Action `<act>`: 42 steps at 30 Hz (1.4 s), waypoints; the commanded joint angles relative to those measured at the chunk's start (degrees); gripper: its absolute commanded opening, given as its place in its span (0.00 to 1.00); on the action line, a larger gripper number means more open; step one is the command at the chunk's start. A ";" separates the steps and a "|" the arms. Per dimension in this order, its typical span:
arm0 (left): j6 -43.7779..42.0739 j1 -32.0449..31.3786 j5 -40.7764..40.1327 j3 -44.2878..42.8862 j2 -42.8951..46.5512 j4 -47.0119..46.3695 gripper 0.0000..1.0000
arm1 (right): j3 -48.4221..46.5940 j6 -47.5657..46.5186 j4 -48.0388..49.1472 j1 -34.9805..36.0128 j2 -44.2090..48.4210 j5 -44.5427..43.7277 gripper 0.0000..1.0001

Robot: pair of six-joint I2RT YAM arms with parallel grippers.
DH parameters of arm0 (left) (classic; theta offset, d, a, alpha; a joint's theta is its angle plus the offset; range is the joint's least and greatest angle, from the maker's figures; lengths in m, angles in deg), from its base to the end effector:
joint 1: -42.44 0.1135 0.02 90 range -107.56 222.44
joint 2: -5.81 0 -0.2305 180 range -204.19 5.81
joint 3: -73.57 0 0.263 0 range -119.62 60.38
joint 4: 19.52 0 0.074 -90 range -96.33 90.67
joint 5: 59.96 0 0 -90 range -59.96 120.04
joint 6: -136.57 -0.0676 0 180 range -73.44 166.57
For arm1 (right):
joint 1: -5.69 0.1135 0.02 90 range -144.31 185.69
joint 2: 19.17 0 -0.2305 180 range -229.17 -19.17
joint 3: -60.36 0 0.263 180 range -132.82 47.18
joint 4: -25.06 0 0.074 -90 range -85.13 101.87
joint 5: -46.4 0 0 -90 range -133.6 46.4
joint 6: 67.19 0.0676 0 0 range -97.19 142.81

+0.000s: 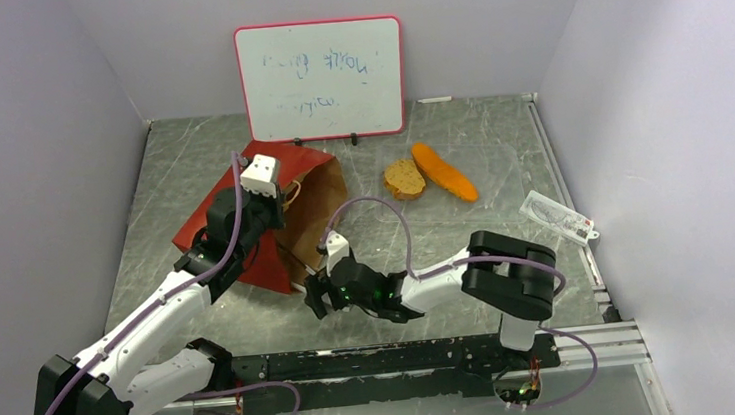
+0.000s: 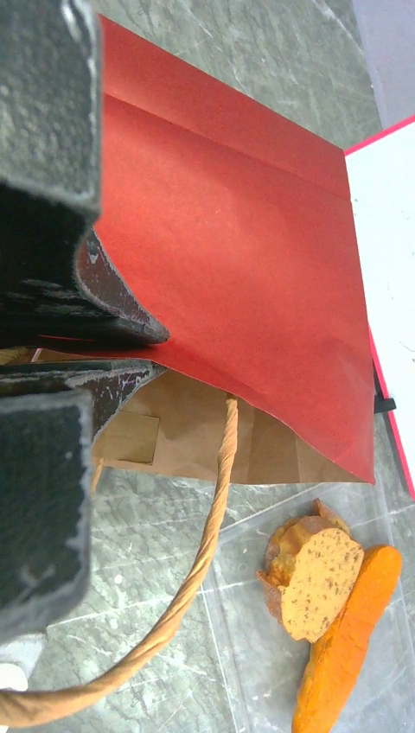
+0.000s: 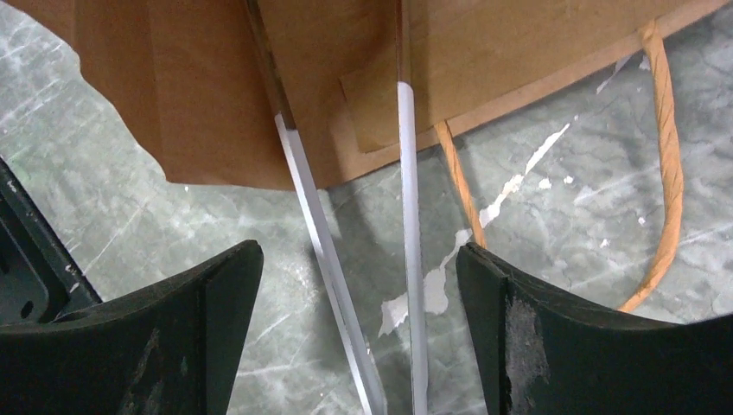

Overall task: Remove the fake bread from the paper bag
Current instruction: Pick up the clamp from the paper bag.

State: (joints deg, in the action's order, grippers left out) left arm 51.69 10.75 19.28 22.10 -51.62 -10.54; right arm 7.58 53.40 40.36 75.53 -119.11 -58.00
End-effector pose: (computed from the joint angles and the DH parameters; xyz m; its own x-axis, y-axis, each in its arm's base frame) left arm 0.2561 -0.1433 0.2442 -0.2509 0.0518 -0.9666 0.3416 0.9391 -0.0383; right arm 0.1388 0.3294 0.0741 -0.5823 -0.1558 -0.7979 -0.6275 0.7102 0.3192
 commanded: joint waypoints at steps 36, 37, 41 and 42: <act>1.32 -0.17 1.49 -0.99 1.33 -0.45 0.07 | 2.53 -5.37 10.38 2.60 -11.40 -7.72 0.57; 1.32 -0.14 1.48 -1.05 1.42 -0.38 0.07 | 2.17 -5.56 10.22 2.70 -11.82 -7.67 0.56; 1.33 -0.21 1.55 -0.96 1.43 -0.36 0.07 | 1.21 -5.84 10.34 2.70 -13.50 -8.00 0.52; 1.37 -0.18 1.56 -0.92 1.36 -0.38 0.07 | 0.93 -5.74 10.29 2.67 -13.86 -8.06 0.51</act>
State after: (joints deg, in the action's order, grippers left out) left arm 52.17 10.75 19.83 22.10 -51.23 -9.91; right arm 8.02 47.60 58.15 77.82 -128.67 -66.37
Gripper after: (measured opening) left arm 0.070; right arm 0.527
